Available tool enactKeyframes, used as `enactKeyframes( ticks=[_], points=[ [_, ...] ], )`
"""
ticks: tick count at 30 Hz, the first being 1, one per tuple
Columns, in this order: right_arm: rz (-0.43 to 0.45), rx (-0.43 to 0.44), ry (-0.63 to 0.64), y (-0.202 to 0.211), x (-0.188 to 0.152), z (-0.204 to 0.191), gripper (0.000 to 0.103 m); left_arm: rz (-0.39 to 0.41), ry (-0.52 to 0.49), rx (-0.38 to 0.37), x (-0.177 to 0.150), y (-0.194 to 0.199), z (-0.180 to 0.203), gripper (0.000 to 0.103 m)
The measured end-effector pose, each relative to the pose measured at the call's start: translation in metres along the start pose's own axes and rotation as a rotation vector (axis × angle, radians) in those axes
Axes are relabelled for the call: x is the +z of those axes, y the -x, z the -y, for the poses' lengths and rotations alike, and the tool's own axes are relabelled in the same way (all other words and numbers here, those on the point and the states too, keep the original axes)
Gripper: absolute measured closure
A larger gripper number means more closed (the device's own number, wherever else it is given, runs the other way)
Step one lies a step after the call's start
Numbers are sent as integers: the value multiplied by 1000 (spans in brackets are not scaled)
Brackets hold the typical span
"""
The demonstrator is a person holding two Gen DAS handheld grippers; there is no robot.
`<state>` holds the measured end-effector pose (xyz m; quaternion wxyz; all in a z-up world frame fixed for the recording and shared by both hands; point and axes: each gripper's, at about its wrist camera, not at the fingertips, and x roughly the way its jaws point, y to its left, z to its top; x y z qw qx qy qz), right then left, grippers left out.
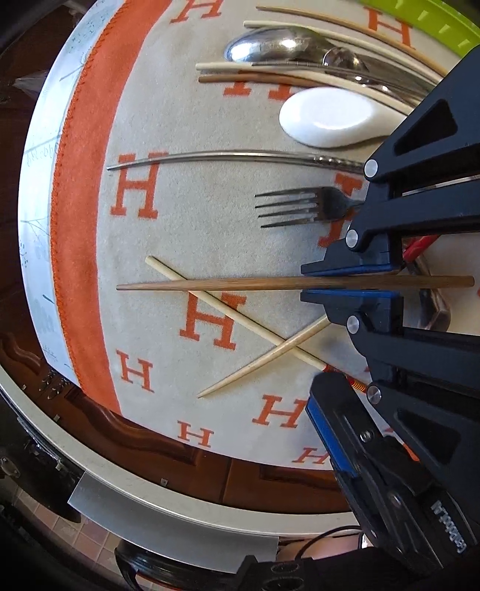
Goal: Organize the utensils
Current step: 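Close the right tool on a plain wooden chopstick while the left tool approaches a red-striped chopstick, then grasp the red-striped chopstick with the left tool while the right tool lifts its chopstick toward the green tray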
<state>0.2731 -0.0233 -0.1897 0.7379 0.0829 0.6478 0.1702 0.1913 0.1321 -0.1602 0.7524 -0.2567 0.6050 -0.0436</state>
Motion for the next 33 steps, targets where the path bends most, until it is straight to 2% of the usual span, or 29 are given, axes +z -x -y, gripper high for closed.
enactKeyframes(
  ticks=[9,17,25,30,33],
  points=[
    [57,44,-20,39,-15,21,96,-16,65,-3,-5,-11,13,75],
    [143,76,-73,89,-50,61,96,-35,102,72,-6,-35,25,82],
    [243,100,-129,146,-109,106,96,-31,125,152,-5,-55,32,84],
    [323,93,-186,186,-149,137,96,10,117,201,-5,-64,45,91],
    [361,27,-208,203,-171,159,96,42,85,230,-9,-63,53,93]
  ],
)
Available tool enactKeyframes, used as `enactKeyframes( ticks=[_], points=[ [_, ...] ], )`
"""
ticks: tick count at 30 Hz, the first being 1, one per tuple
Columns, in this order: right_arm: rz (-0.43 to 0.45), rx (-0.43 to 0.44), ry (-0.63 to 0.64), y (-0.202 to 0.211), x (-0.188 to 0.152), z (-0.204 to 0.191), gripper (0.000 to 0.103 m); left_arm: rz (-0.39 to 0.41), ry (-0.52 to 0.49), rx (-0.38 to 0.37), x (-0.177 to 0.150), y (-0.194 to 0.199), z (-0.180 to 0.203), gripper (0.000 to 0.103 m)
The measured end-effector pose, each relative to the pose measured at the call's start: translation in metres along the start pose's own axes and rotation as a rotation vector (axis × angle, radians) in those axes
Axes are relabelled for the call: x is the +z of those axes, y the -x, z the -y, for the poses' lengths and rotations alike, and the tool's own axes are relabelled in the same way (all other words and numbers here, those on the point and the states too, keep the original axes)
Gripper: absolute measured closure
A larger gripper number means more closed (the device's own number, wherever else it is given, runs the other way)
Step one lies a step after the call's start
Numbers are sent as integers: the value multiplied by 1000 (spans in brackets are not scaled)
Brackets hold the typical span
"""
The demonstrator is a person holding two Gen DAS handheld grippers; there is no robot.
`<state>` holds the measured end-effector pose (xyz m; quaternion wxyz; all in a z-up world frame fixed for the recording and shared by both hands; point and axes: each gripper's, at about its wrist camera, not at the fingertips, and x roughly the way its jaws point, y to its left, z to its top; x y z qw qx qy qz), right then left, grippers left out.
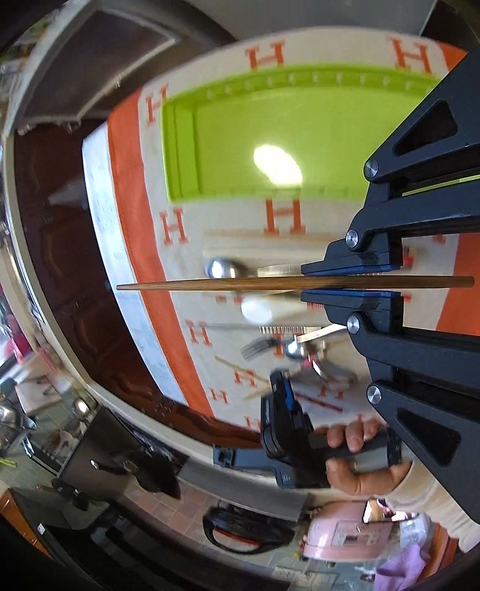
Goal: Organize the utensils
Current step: 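Grasp the red-striped chopstick with the left tool while the right tool lifts its chopstick toward the green tray, then lower both chopsticks into the green tray and open both tools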
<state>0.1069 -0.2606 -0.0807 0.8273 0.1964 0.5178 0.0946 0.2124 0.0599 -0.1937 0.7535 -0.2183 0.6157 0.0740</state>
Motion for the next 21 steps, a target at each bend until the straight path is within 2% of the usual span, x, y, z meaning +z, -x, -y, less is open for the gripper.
enactKeyframes(
  ticks=[3,7,11,16,17,18,21],
  points=[
    [16,-70,-36,12,-6,30,96,38,-39,18,-2,6,10,99],
    [9,-175,-81,14,-13,69,96,64,-104,7,-9,19,23,99],
    [-50,-241,-95,-3,-16,95,96,79,-158,-16,-19,35,33,99],
    [-115,-319,-79,-20,-31,109,95,53,-210,-83,-35,60,43,99],
    [-114,-317,-86,-19,-32,110,91,42,-223,-104,-40,65,48,99],
    [-107,-306,-97,-16,-34,111,82,35,-234,-122,-44,69,50,99],
    [-37,-275,-120,8,-36,109,73,21,-301,-173,-66,84,74,99]
  ],
)
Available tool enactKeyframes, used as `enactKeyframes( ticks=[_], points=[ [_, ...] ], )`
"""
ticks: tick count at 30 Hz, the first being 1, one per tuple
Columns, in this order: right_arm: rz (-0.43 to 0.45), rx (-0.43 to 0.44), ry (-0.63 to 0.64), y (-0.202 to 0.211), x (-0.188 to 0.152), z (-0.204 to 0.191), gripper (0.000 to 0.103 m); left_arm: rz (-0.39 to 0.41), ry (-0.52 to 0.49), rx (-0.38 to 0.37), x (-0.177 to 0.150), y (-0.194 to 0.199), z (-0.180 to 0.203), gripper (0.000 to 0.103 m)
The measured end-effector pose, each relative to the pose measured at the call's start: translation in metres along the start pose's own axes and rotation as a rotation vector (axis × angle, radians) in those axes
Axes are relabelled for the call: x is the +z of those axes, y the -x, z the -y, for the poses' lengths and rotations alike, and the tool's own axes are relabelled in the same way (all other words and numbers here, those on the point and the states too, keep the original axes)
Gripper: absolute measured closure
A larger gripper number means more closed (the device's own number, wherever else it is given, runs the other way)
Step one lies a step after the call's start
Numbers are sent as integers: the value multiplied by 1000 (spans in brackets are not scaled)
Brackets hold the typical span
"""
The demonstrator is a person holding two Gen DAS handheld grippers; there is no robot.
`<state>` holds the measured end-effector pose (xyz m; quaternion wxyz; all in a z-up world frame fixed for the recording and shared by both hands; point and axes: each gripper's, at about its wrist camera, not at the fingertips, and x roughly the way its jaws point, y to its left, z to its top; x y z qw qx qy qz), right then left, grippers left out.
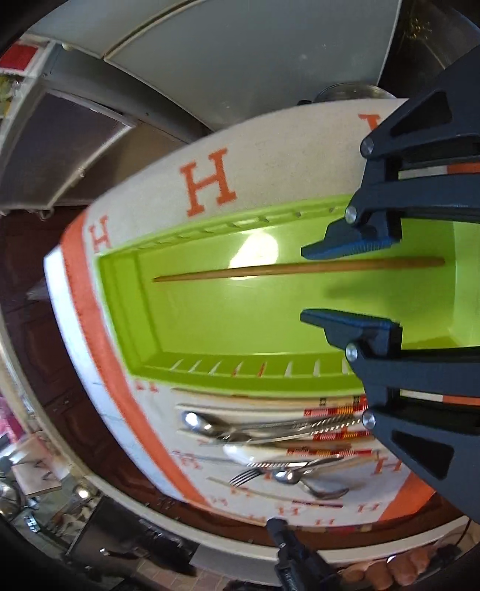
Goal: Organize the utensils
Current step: 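Lower both chopsticks into the green tray and open both tools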
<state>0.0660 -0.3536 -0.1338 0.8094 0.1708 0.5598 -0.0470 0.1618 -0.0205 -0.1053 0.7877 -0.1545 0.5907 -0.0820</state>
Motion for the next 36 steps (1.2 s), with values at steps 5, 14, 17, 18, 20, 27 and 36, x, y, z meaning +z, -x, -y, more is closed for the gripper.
enactKeyframes(
  ticks=[5,14,17,18,20,27,36],
  points=[
    [147,-34,-41,53,-15,16,72,-32,-120,-85,-25,6,62,99],
    [276,-91,-151,109,-48,42,72,-126,-253,-132,-57,-41,156,99],
    [273,-101,-161,110,-56,49,72,-152,-274,-107,-64,-61,168,99],
    [266,-104,-165,111,-61,52,72,-163,-275,-102,-66,-67,170,99],
    [257,-103,-171,106,-66,55,72,-185,-276,-90,-70,-77,170,99],
    [223,-86,-169,89,-70,52,72,-175,-332,-75,-89,-69,168,62],
    [224,-77,-138,81,-69,37,72,-9,-398,4,-95,-8,132,41]
  ],
)
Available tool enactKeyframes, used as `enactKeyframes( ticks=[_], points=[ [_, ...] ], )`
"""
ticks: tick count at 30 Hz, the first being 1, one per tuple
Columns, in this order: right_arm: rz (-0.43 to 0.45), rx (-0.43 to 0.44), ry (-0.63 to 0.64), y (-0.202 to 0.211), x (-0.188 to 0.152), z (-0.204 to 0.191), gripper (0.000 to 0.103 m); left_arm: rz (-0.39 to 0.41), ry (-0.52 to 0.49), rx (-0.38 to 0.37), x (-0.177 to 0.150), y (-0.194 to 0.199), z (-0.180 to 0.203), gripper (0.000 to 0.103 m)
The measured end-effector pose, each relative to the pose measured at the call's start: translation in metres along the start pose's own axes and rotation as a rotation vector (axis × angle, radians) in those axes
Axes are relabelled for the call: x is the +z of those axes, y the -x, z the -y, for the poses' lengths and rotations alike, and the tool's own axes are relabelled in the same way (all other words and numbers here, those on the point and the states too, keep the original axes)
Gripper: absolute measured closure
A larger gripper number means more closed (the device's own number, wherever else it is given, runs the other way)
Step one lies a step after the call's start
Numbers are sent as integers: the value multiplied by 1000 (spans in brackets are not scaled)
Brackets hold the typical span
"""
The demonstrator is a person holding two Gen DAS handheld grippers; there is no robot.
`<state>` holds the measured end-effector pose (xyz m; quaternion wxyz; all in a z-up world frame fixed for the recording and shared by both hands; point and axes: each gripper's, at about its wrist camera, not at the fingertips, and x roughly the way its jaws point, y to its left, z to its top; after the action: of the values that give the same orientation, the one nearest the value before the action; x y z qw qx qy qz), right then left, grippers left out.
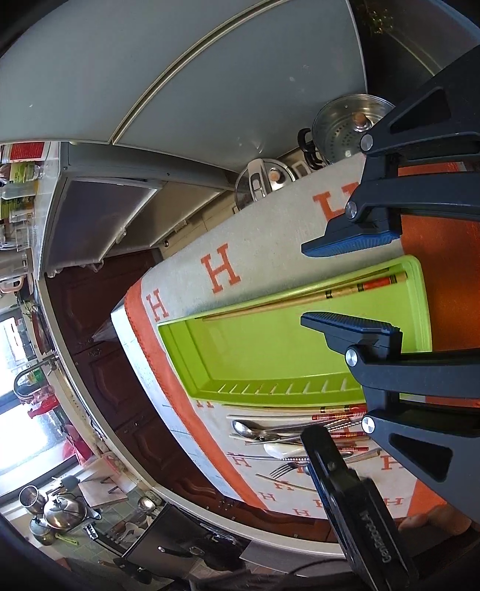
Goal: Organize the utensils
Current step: 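Lower both chopsticks into the green tray and open both tools, then grasp a steel chopstick with the right tool while the left tool grasps a red-striped chopstick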
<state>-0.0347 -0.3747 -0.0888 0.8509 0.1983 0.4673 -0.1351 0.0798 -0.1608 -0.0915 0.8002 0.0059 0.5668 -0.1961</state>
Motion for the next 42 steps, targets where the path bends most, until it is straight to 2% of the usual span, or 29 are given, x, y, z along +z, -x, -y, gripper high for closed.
enactKeyframes(
  ticks=[9,18,29,32,36,42],
  points=[
    [-13,-1,37,-2,-5,-19,72,50,17,101,-24,20,-40,39],
    [-15,3,129,-3,-9,-67,72,70,106,122,-35,31,-88,39],
    [-40,16,240,-11,-11,-137,72,81,165,152,-46,37,-145,39],
    [-52,27,280,-14,-8,-161,72,95,193,146,-48,45,-170,39],
    [-33,26,356,-17,-6,-204,72,109,303,113,-50,60,-224,39],
    [-73,91,425,-35,-3,-259,71,123,399,164,-53,68,-295,39]
  ],
)
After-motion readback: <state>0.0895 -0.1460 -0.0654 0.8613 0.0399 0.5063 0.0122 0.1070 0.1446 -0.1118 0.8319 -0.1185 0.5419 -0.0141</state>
